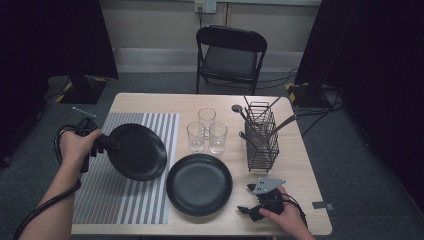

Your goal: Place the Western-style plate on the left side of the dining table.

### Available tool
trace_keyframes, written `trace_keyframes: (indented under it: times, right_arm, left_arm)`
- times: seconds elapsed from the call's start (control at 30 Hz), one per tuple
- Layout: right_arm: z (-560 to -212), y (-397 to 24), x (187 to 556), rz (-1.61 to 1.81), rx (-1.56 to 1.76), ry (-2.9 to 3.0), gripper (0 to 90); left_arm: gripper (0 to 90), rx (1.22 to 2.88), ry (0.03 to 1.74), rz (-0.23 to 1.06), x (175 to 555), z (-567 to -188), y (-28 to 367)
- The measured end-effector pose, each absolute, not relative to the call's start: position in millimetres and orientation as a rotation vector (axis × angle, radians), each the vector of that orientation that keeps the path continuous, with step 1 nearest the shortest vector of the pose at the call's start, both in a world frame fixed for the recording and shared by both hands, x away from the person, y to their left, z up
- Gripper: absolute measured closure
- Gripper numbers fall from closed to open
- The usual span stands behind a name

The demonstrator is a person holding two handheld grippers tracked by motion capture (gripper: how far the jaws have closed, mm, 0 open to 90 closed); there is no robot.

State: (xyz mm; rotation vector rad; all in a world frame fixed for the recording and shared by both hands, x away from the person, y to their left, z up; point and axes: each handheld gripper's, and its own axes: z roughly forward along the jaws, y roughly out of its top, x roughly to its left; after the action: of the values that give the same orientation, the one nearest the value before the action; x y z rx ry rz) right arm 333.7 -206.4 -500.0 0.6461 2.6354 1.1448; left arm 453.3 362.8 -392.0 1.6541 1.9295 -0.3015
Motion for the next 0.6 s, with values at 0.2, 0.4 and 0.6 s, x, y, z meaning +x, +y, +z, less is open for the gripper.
trace_keyframes:
  times: [0.2,0.4,0.6]
  right_arm:
    - [-500.0,-206.4,333.6,1.145,0.646,2.635,13.8]
    - [-500.0,-206.4,333.5,1.144,0.648,2.636,13.8]
    - [-500.0,-206.4,333.5,1.144,0.648,2.636,13.8]
  left_arm:
    - [78.5,1.655,1.93,-0.301,453.2,-391.9,362.6]
    - [78.5,1.678,1.929,-0.281,453.9,-390.5,362.1]
    - [78.5,1.635,1.942,-0.298,452.7,-392.7,362.6]
